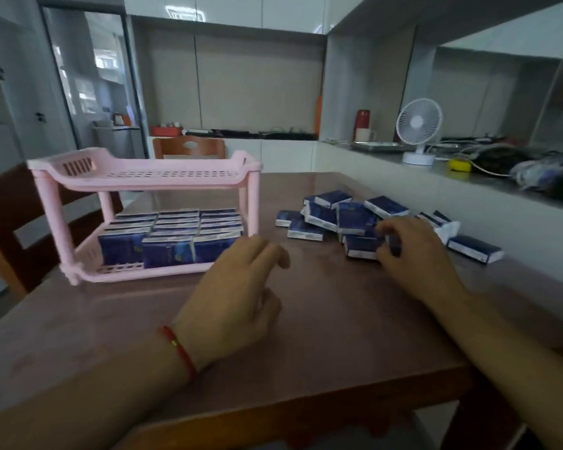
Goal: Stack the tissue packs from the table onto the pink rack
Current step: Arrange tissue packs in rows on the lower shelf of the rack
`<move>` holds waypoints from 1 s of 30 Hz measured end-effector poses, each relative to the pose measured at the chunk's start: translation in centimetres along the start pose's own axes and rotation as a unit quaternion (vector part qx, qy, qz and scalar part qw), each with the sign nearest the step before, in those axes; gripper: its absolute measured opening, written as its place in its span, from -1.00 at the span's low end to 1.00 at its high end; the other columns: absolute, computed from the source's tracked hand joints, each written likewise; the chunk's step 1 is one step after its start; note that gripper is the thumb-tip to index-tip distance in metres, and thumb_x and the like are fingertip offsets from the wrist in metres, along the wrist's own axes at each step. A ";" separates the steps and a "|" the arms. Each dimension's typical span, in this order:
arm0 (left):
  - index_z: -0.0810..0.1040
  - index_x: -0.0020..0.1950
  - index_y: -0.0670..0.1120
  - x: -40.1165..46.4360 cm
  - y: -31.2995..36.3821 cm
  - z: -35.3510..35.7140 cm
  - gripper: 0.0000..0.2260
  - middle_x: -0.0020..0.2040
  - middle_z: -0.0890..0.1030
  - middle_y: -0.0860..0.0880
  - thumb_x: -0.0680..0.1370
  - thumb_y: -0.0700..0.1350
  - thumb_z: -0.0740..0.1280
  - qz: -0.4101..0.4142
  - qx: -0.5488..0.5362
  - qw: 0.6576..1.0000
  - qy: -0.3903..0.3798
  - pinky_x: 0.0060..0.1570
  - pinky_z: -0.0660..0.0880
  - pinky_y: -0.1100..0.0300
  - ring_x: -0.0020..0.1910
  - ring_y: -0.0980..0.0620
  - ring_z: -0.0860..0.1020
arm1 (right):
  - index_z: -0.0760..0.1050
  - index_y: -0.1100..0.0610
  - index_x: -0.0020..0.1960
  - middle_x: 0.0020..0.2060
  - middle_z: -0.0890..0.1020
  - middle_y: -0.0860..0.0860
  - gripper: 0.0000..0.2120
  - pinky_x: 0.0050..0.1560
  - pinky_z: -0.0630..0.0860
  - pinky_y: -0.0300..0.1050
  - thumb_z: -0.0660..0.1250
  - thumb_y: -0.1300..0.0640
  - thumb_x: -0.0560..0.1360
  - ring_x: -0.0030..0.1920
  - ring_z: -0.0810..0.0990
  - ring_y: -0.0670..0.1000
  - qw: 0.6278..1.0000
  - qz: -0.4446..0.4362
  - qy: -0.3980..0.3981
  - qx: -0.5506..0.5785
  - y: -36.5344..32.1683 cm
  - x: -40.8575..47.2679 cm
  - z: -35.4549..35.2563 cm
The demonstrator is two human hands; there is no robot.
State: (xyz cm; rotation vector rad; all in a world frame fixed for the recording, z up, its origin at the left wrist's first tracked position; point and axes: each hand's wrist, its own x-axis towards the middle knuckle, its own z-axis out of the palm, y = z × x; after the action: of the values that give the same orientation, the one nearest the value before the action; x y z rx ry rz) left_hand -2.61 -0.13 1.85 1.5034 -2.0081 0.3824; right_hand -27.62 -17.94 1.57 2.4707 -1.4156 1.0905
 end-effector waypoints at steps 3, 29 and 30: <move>0.50 0.19 0.00 4.4 1.9 3.4 -0.62 0.15 0.49 0.02 0.38 -0.14 0.38 0.019 -0.009 1.000 -0.021 0.12 0.47 0.10 0.13 0.02 0.45 | 0.45 -0.03 0.38 0.34 0.47 0.01 -0.57 0.29 0.33 0.10 0.34 0.04 0.52 0.36 0.34 0.12 0.993 0.031 -0.073 -0.088 0.4 0.6 1.0; 0.53 0.31 -0.01 10.4 0.7 10.6 -0.50 0.25 0.46 0.05 0.38 -0.22 0.50 -0.079 -0.187 0.979 -0.019 -0.07 0.33 0.58 0.07 0.17 0.44 | 0.42 -0.05 0.41 0.27 0.41 0.03 -0.52 0.29 0.27 0.14 0.41 0.01 0.51 0.33 0.28 0.11 0.988 0.071 -0.057 -0.127 6.8 2.2 0.4; 0.54 0.29 -0.01 10.4 0.6 10.5 -0.50 0.23 0.46 0.04 0.37 -0.23 0.49 -0.087 -0.190 0.978 -0.015 -0.09 0.33 0.59 0.04 0.18 0.43 | 0.45 -0.06 0.38 0.25 0.41 0.04 -0.54 0.29 0.31 0.13 0.43 0.03 0.50 0.31 0.29 0.11 0.991 0.072 -0.055 -0.102 7.1 2.1 0.4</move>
State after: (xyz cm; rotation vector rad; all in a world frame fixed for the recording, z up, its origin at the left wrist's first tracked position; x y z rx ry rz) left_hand -8.15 -13.79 0.07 1.4285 -1.8260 -0.0934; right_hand -32.27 -23.63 0.78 2.3483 -1.6679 0.7944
